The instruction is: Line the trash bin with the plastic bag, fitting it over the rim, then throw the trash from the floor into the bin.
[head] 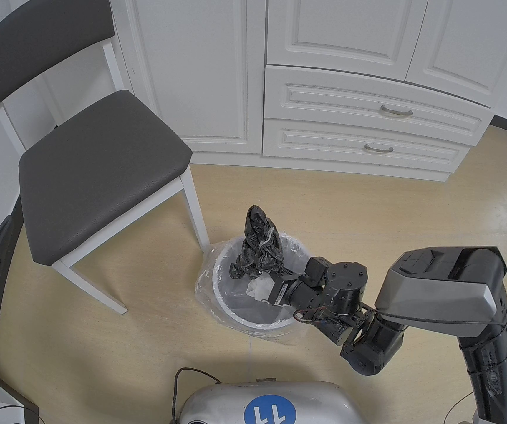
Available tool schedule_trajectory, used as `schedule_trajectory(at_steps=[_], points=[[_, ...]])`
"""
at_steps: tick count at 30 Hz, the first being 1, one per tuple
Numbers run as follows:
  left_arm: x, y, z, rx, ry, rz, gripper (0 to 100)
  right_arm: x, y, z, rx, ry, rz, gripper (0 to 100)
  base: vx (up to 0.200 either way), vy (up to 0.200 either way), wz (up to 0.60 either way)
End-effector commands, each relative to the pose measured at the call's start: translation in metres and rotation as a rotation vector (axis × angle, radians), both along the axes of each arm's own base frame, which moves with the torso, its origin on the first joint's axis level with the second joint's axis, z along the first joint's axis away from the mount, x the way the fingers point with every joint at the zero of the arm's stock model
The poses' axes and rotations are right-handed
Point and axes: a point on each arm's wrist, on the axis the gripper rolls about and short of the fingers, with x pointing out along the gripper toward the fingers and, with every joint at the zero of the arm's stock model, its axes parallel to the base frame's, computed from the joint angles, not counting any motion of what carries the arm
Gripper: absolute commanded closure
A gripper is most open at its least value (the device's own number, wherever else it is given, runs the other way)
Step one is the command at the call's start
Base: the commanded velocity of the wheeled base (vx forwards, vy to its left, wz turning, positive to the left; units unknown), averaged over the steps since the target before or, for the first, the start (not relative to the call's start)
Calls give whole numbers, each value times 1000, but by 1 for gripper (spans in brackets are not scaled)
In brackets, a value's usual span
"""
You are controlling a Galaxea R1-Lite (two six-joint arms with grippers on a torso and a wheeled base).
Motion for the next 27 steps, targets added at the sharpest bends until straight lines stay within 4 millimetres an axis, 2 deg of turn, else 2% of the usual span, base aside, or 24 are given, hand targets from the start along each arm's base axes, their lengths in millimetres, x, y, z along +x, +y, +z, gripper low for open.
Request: schedule_trajectory(at_steps=[1,11,19,27], points=[[0,0,0,1,0,0,0,6,5,-25,2,26,-5,100,0,0,0],[2,0,-4,27,25,5,0,17,13,-47,21,36,-12,100,0,0,0],[1,0,-6,64,30,10,0,18,14,-61,24,64,-13,100,0,0,0],[2,0,-7,76,39,19,0,36,12,-82,29,51,-42,100,0,0,0]])
